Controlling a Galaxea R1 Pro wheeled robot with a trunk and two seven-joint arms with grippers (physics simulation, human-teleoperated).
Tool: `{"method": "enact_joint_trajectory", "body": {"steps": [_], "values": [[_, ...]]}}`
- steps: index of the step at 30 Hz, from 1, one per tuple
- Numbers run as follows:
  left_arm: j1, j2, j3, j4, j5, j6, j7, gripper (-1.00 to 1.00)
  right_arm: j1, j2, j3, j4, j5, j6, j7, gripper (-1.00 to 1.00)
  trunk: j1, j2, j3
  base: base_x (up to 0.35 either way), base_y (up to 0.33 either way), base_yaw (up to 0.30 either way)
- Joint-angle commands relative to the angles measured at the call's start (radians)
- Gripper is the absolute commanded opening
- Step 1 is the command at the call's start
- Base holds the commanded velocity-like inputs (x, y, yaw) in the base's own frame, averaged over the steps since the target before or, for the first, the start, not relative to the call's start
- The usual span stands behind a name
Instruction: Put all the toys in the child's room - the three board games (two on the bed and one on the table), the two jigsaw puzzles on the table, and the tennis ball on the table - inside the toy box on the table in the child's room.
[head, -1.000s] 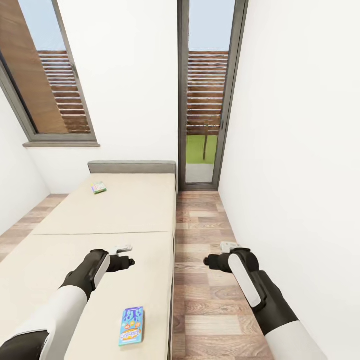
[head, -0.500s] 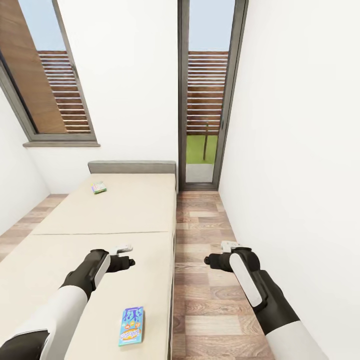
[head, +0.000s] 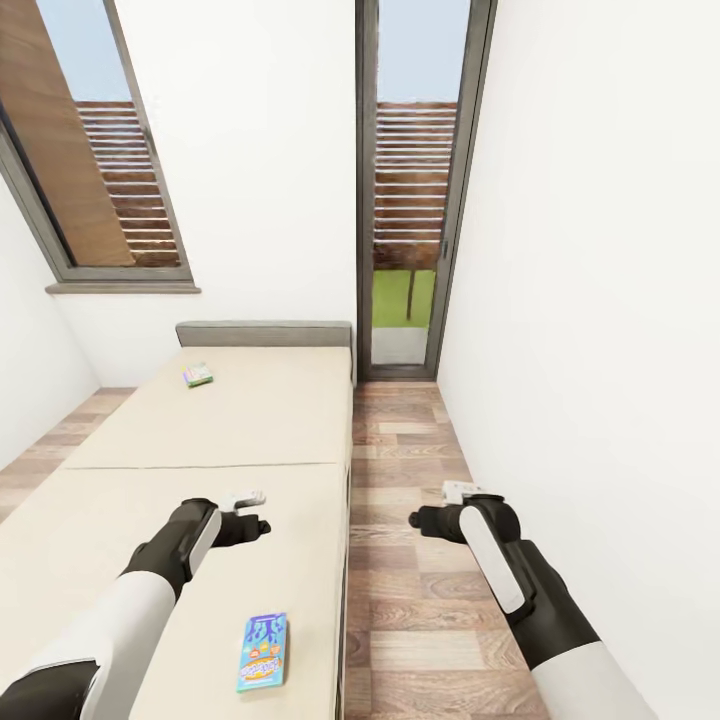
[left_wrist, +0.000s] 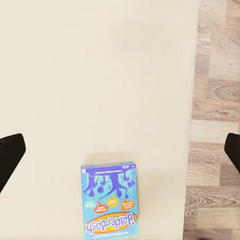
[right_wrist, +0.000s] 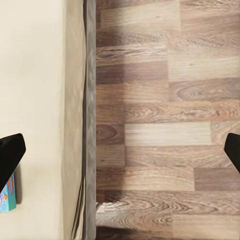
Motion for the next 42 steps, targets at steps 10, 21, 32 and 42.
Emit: {"method": "enact_joint_trajectory", "body": {"steps": [10,21,32,42], "values": [[-0.002,0.001,0.003,0.043,-0.002,0.001,0.001,1.00,-0.001,0.005,0.000,-0.004,-0.009,0.002,-0.012,1.00,0.023,-0.043,-0.021,0.000,0.000,0.000],[-0.004,-0.001,0.005,0.065,-0.003,-0.003,0.000,1.00,-0.001,0.007,0.000,-0.003,-0.009,0.002,-0.013,1.00,0.023,-0.043,-0.031,0.000,0.000,0.000],[-0.004,-0.007,0.000,0.067,-0.005,-0.004,0.001,1.00,-0.001,0.007,-0.001,0.003,-0.011,0.002,-0.013,1.00,0.023,-0.043,-0.048,0.000,0.000,0.000],[-0.005,-0.009,-0.001,0.067,-0.005,-0.006,0.001,1.00,-0.001,0.007,-0.003,0.006,-0.011,0.003,-0.012,1.00,0.023,-0.043,-0.064,0.000,0.000,0.000]]}}
